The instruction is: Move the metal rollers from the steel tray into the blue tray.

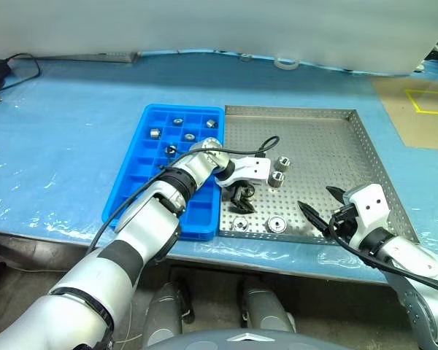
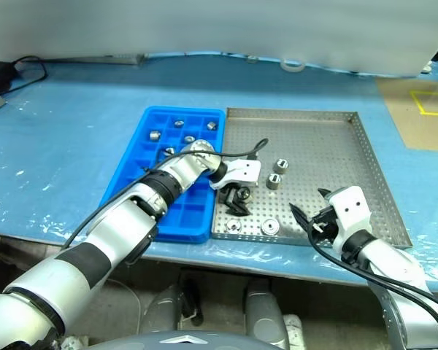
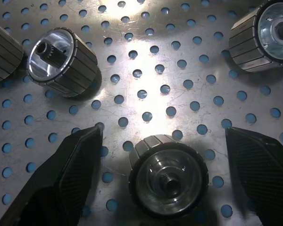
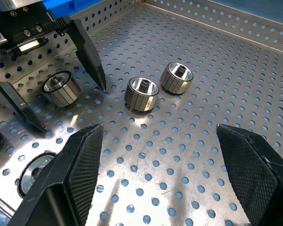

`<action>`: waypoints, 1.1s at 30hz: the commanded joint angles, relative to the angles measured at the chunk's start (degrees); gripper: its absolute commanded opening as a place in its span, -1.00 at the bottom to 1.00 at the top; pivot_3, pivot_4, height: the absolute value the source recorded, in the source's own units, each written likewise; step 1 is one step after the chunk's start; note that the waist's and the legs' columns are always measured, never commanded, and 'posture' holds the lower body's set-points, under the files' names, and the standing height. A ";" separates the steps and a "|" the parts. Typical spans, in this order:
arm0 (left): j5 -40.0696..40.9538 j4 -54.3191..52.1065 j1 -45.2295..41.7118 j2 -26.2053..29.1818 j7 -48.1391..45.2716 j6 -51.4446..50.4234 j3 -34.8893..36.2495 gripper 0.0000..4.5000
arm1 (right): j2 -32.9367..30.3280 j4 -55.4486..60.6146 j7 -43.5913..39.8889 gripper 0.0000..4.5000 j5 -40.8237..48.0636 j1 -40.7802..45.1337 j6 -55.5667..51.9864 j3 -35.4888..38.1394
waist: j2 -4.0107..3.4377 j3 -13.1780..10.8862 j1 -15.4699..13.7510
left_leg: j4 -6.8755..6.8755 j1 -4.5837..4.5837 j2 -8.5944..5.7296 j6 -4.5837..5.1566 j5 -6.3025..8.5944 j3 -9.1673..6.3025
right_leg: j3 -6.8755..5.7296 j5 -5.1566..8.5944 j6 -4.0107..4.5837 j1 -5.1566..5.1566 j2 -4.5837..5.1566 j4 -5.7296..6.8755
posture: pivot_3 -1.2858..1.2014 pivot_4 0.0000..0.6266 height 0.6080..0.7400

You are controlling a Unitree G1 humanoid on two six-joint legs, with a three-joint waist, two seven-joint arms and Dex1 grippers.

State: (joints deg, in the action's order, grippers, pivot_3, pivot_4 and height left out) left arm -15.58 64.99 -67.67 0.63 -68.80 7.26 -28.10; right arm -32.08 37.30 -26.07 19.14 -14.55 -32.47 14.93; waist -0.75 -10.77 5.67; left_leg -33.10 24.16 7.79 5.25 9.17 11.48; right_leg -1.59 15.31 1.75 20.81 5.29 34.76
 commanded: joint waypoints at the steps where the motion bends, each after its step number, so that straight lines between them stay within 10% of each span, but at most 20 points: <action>1: -4.18 2.60 -0.91 1.64 3.99 -0.03 -1.66 1.00 | 0.38 0.27 0.48 0.77 -0.95 0.34 1.73 -0.11 | 0.01 0.00 0.00 | 0.00 -0.01 0.00 0.00 0.00 0.00 | 0.00 -0.01 0.02 0.00 0.00 0.00 | -0.38 -0.52 1.00; 14: -5.37 3.02 0.12 2.92 4.58 1.04 -1.99 -0.16 | 0.75 -0.49 0.39 0.79 -1.77 1.39 2.20 -1.04 | 0.07 -0.01 0.08 | -0.03 -0.04 0.01 -0.01 0.00 0.00 | 0.03 -0.01 0.02 0.06 0.03 -0.12 | -0.37 -0.52 1.00; 33: 16.25 -23.31 3.16 9.74 -5.78 -11.14 16.13 -0.16 | -4.08 1.30 -8.12 0.79 12.11 10.41 -4.22 0.90 | 0.06 -0.06 -1.12 | 0.06 1.28 0.06 0.22 -0.11 0.05 | -0.15 -0.34 -0.19 1.48 0.12 0.30 | -0.28 -0.52 1.00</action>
State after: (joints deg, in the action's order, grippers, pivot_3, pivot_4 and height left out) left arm -2.37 46.61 -64.81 10.17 -73.47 -1.47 -13.72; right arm -35.59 36.95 -33.36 29.50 -5.10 -36.55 15.05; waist -0.69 -10.83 4.55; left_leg -33.05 25.43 7.86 5.47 9.06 11.53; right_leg -1.77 14.97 1.57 22.29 5.42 35.07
